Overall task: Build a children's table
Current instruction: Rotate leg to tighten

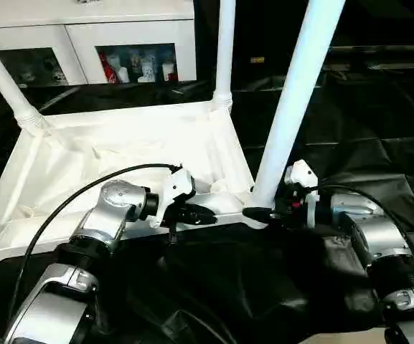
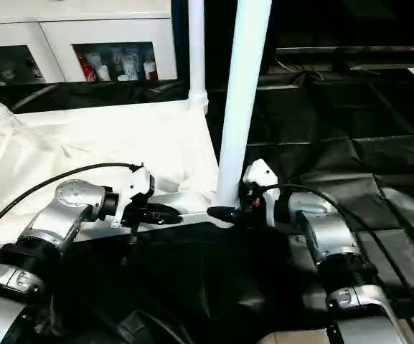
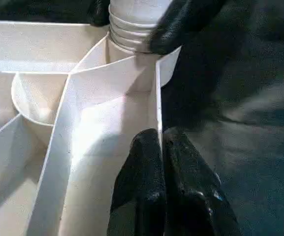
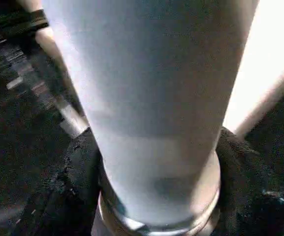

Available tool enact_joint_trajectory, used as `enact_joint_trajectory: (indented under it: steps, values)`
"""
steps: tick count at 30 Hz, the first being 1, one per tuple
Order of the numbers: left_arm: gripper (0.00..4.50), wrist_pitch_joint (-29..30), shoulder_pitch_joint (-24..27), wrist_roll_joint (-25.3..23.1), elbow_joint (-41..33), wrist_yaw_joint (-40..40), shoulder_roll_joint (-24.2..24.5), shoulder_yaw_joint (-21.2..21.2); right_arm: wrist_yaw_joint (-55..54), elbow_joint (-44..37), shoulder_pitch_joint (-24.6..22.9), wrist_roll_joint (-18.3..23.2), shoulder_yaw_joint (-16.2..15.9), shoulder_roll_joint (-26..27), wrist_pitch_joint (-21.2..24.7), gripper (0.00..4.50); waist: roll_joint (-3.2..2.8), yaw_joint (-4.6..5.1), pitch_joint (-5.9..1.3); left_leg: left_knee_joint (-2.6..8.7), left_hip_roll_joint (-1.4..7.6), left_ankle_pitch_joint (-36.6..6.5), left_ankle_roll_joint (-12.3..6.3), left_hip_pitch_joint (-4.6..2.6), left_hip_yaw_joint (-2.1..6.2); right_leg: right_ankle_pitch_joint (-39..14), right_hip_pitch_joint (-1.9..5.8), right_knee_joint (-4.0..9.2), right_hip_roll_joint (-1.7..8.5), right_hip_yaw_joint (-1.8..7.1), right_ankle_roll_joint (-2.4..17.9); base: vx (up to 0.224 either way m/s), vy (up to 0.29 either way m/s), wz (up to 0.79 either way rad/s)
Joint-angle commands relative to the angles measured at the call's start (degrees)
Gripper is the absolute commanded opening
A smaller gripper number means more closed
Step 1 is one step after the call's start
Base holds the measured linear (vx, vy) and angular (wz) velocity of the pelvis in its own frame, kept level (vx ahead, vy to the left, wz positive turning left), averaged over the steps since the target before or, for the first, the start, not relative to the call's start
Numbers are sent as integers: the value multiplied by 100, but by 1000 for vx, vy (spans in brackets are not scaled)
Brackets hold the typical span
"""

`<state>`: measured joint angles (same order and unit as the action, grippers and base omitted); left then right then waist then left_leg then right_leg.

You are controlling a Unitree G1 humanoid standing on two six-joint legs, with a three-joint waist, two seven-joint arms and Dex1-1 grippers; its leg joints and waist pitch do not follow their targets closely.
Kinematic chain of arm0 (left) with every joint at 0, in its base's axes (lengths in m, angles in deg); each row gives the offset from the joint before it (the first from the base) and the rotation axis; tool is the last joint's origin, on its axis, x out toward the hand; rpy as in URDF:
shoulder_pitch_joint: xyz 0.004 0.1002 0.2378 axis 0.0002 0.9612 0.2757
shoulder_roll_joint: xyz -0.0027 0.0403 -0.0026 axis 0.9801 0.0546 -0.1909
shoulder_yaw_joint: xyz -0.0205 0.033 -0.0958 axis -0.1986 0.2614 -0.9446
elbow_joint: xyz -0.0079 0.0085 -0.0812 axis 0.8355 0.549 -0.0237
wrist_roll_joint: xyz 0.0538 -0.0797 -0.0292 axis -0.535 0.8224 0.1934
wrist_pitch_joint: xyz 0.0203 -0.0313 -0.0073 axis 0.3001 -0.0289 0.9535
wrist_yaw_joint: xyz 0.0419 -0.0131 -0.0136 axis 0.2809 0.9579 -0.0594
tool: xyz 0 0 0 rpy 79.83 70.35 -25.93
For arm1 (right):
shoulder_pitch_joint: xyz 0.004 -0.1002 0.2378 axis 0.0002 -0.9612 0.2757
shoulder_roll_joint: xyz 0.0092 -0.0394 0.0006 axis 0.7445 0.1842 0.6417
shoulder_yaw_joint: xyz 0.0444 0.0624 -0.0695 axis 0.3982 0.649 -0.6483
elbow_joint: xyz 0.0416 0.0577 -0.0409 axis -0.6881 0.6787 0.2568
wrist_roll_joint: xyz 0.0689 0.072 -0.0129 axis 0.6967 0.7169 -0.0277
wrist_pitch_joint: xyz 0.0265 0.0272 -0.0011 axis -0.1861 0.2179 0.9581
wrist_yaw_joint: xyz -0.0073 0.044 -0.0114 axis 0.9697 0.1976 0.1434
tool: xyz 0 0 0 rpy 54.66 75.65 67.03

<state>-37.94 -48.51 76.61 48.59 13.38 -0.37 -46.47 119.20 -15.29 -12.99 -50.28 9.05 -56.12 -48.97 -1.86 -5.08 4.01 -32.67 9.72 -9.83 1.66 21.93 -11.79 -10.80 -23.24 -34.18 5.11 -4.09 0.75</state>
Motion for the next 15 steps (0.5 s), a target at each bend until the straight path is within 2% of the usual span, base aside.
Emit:
enact_joint_trajectory:
  steps: [1,2,4,5,7,8,9,10,11,12,14,15]
  values:
    - [0,10,-83,-43,333,-734,-254,-137,-846,379,-77,-279,-38,247,67,275,104,-34,-342,352,386,-1126,-432,-114,182,-1444,263,444,460,281,1381,0,0,0]
    - [0,18,-232,-143,512,-1192,-451,-147,-1729,661,-32,-242,216,578,161,274,97,-15,-319,371,383,-1250,-347,-130,179,-1668,227,476,454,295,1323,0,0,0]
    - [0,63,-345,-214,630,-1544,-632,-143,-2492,887,25,-195,443,840,214,274,81,5,-317,408,378,-1447,-165,-136,220,-2028,245,507,477,292,1194,0,0,0]
    - [0,97,-386,-222,671,-1661,-708,-149,-2814,974,52,-181,534,937,234,274,82,12,-315,421,381,-1528,-100,-160,214,-2081,222,528,459,296,1129,0,0,0]
    - [0,137,-429,-247,713,-1820,-812,-142,-3090,1058,81,-117,638,1063,270,274,87,18,-307,427,380,-1634,-76,-168,219,-2100,220,535,461,304,1117,0,0,0]
    - [0,176,-478,-270,761,-2006,-974,-117,-3446,1146,121,-66,742,1253,264,274,48,3,-296,438,373,-1754,-87,-177,223,-2151,214,555,467,311,1076,0,0,0]
    - [0,179,-523,-290,815,-2151,-1167,-66,-3732,1208,168,-80,767,1484,205,274,50,18,-292,453,375,-1831,-61,-176,231,-2172,213,562,464,314,1055,0,0,0]
    - [0,169,-543,-299,843,-2202,-1255,-42,-3847,1230,192,-103,756,1599,171,274,22,19,-288,459,374,-1879,-29,-180,236,-2196,209,566,464,314,1040,0,0,0]
    - [0,159,-548,-296,848,-2167,-1324,-8,-3796,1204,198,-143,669,1696,142,274,45,26,-288,465,367,-1955,4,-192,237,-2245,208,582,459,311,1015,0,0,0]
    - [0,97,-581,-304,924,-2133,-1385,18,-3674,1165,201,-268,504,1810,26,274,18,11,-290,467,363,-1990,-9,-190,242,-2260,220,583,469,314,995,0,0,0]
    - [0,6,-593,-295,959,-2036,-1381,23,-3489,1051,162,-394,303,1854,-223,344,23,18,-289,477,364,-2038,-28,-192,245,-2252,224,596,469,313,966,0,0,0]
    - [0,-21,-588,-288,953,-1992,-1367,26,-3429,1014,148,-403,264,1860,-284,344,39,10,-304,471,364,-1967,-55,-187,240,-2145,232,588,471,317,967,0,0,0]
